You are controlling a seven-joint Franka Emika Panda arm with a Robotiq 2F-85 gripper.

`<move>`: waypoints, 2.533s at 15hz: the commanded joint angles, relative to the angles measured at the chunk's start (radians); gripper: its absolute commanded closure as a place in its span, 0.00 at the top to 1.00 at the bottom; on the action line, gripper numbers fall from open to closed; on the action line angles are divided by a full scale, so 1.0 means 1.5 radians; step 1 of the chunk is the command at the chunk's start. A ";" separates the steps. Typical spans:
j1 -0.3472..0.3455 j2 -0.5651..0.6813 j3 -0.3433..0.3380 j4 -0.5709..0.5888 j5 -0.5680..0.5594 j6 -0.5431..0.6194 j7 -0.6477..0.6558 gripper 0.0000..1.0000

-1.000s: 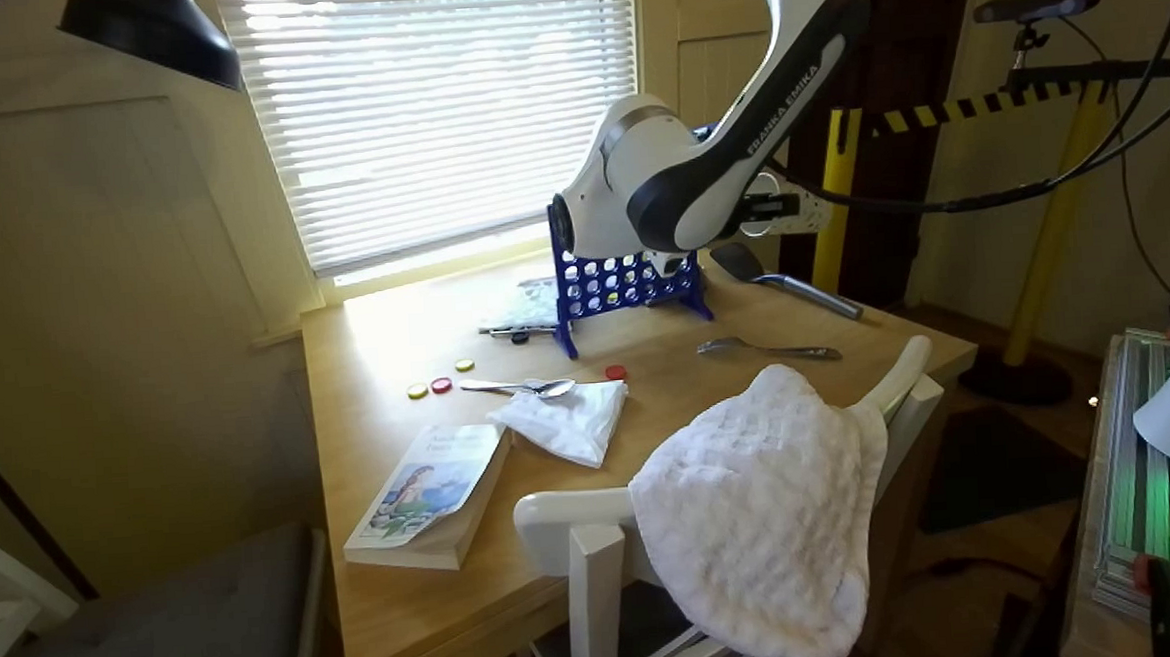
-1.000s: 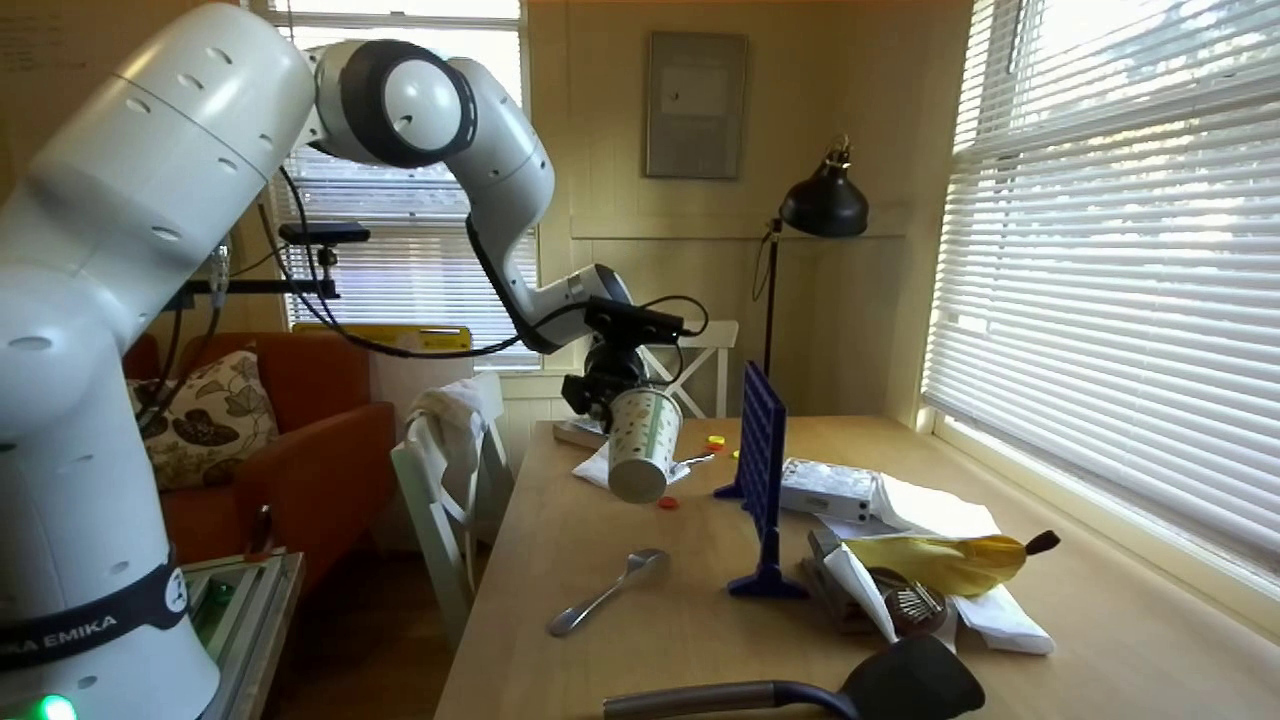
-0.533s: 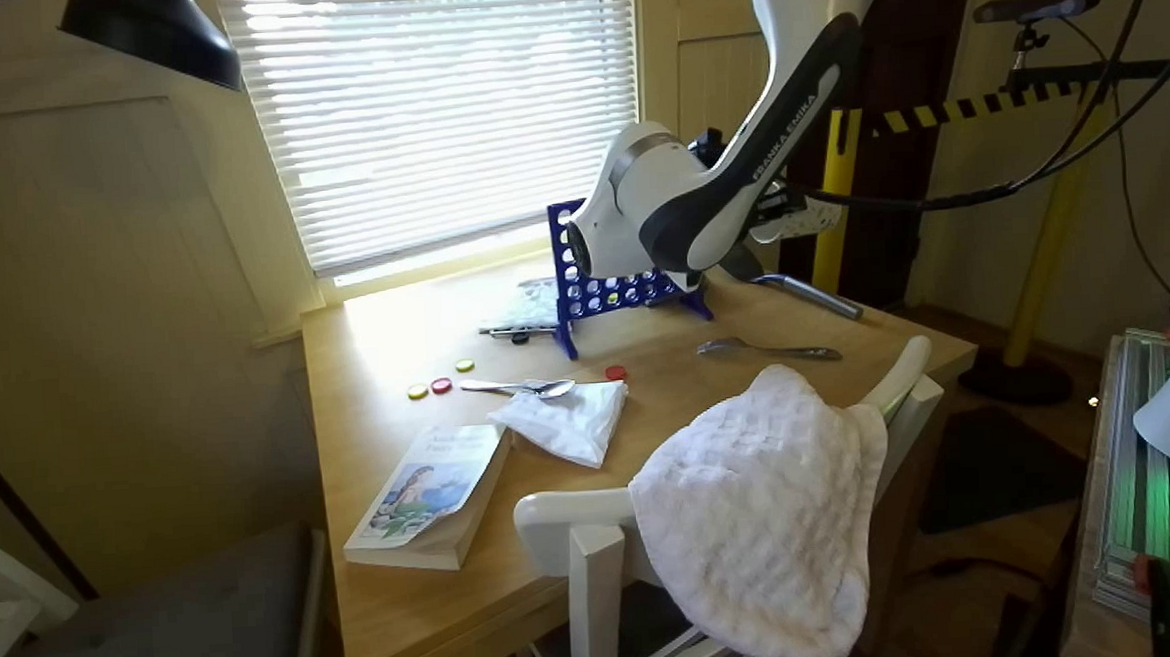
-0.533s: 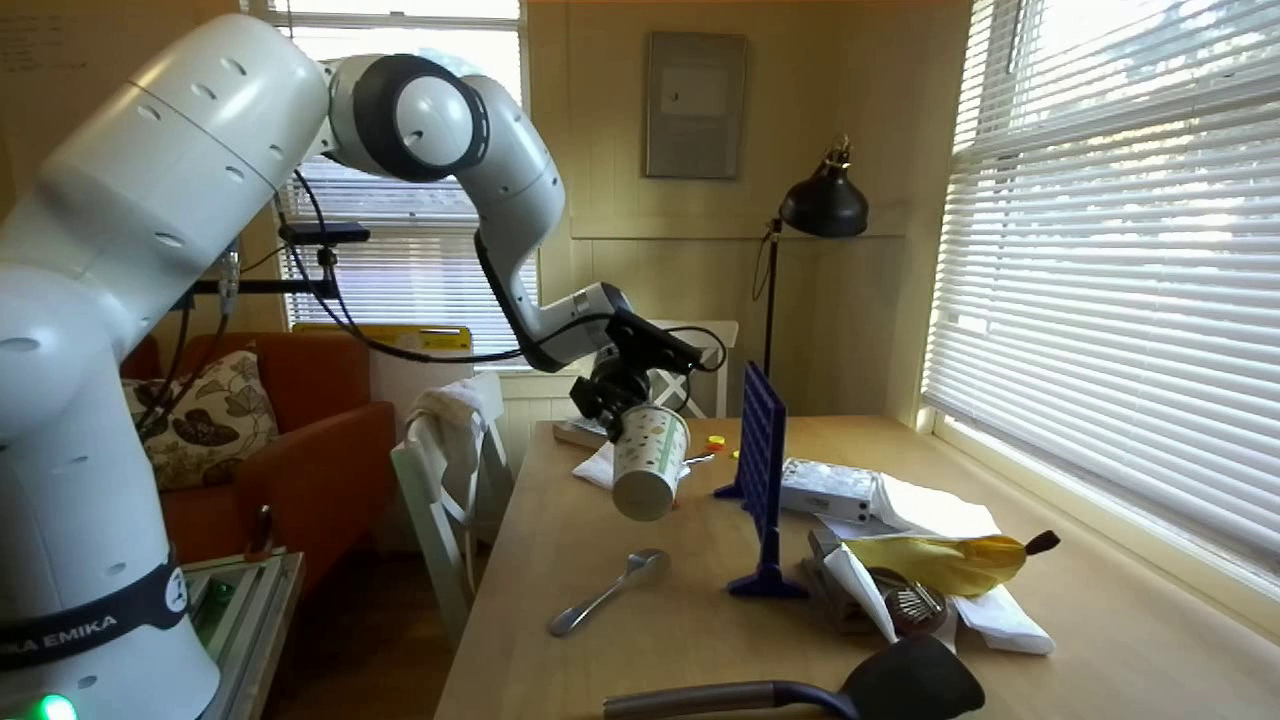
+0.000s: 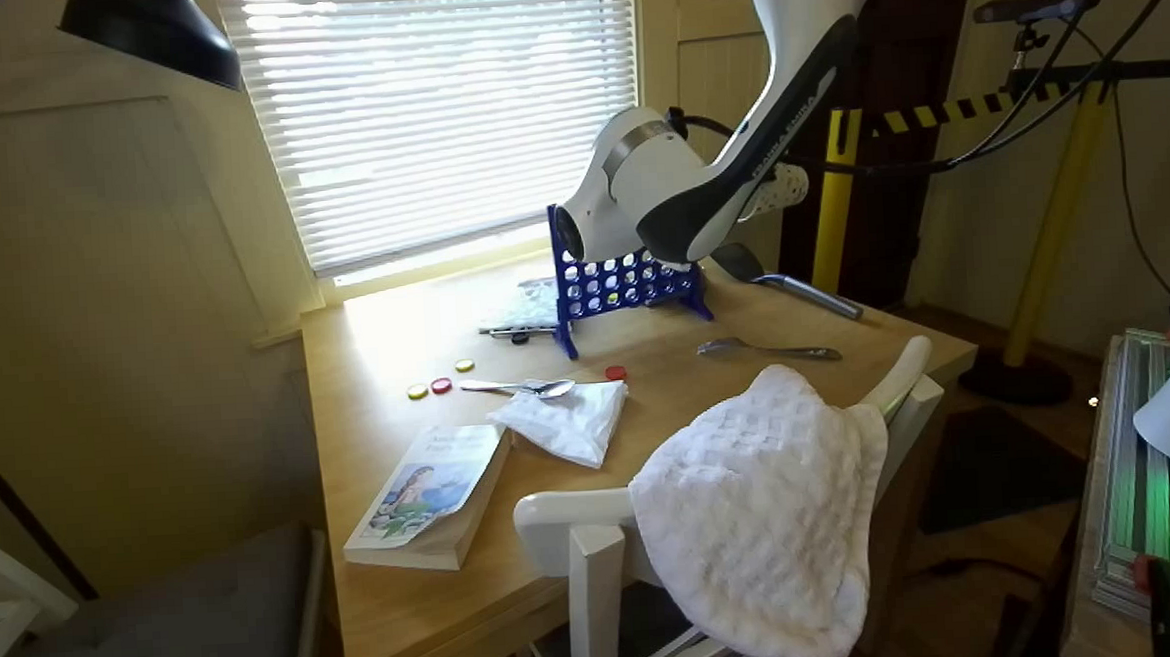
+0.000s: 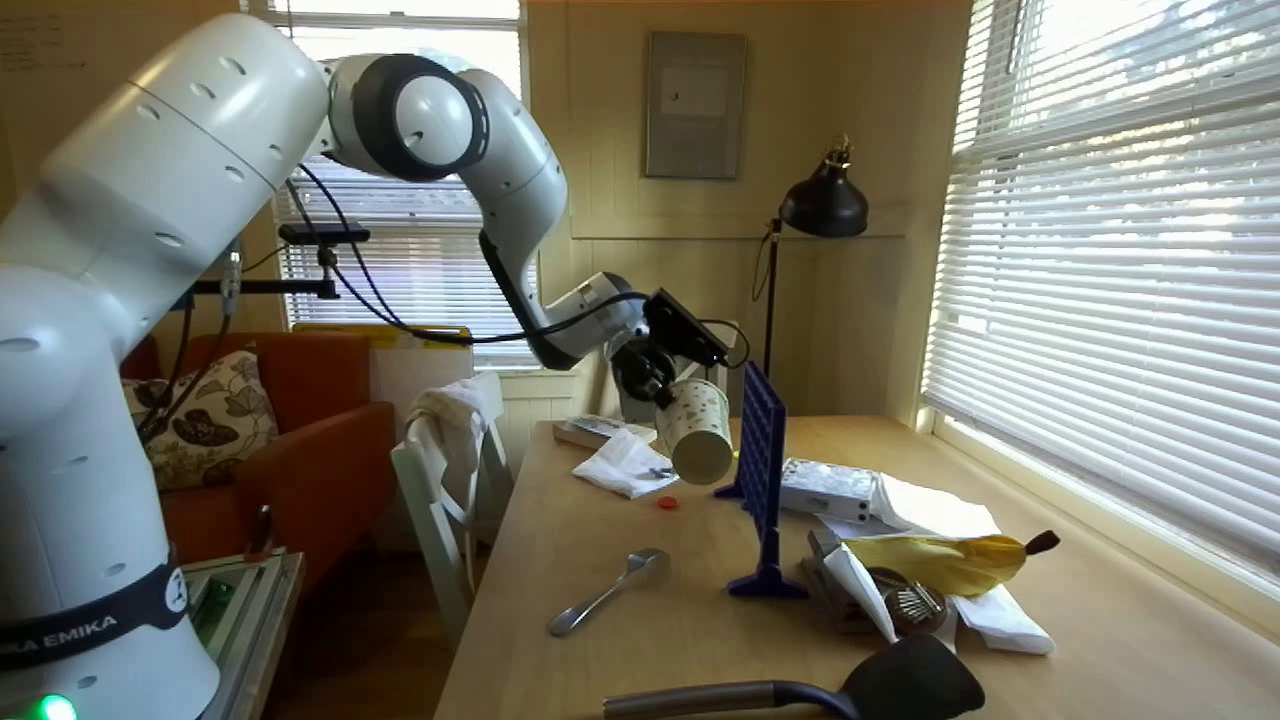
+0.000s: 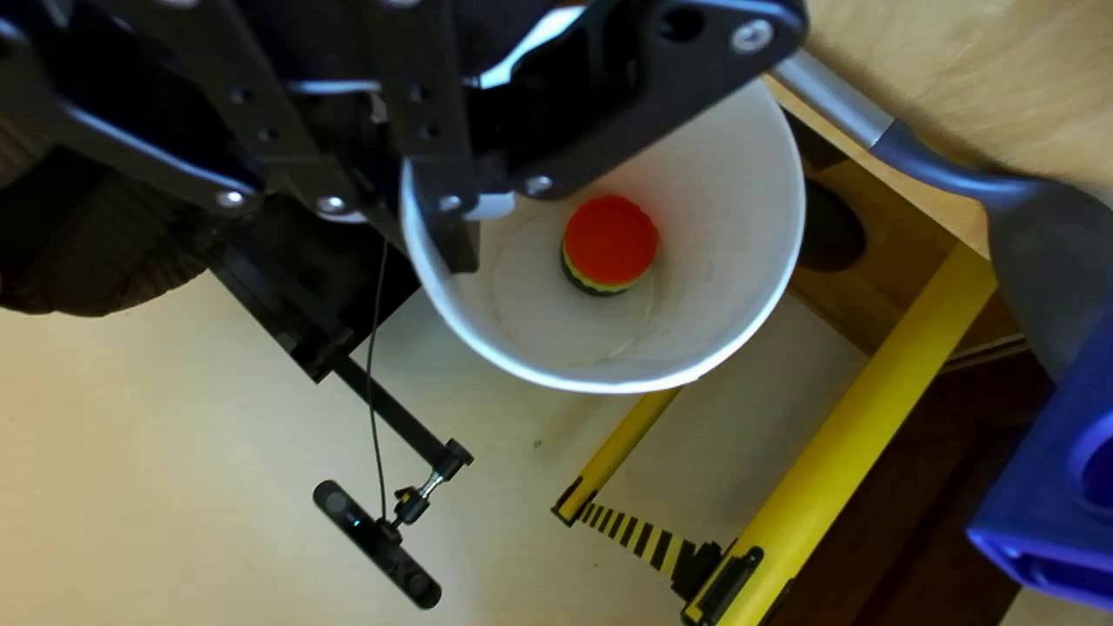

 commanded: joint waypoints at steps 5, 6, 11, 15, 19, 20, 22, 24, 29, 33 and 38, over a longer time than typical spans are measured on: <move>0.116 0.046 -0.096 -0.017 -0.018 -0.122 -0.093 0.01; 0.116 0.055 -0.094 -0.014 -0.027 -0.126 -0.101 0.01; 0.178 0.069 -0.173 -0.007 -0.044 -0.126 -0.152 0.01; 0.171 0.067 -0.180 0.055 0.006 -0.125 -0.056 0.01; 0.168 0.042 -0.195 0.119 0.090 -0.125 -0.060 0.01; 0.173 0.035 -0.205 0.133 0.117 -0.125 -0.063 0.01; 0.193 0.013 -0.232 0.154 0.183 -0.125 -0.070 0.01; 0.225 -0.009 -0.269 0.169 0.267 -0.125 -0.061 0.01; 0.285 -0.045 -0.321 0.211 0.497 -0.125 -0.014 0.01; 0.332 -0.050 -0.378 0.183 0.564 -0.123 0.071 0.01; 0.359 -0.009 -0.484 0.202 0.658 -0.125 0.201 0.01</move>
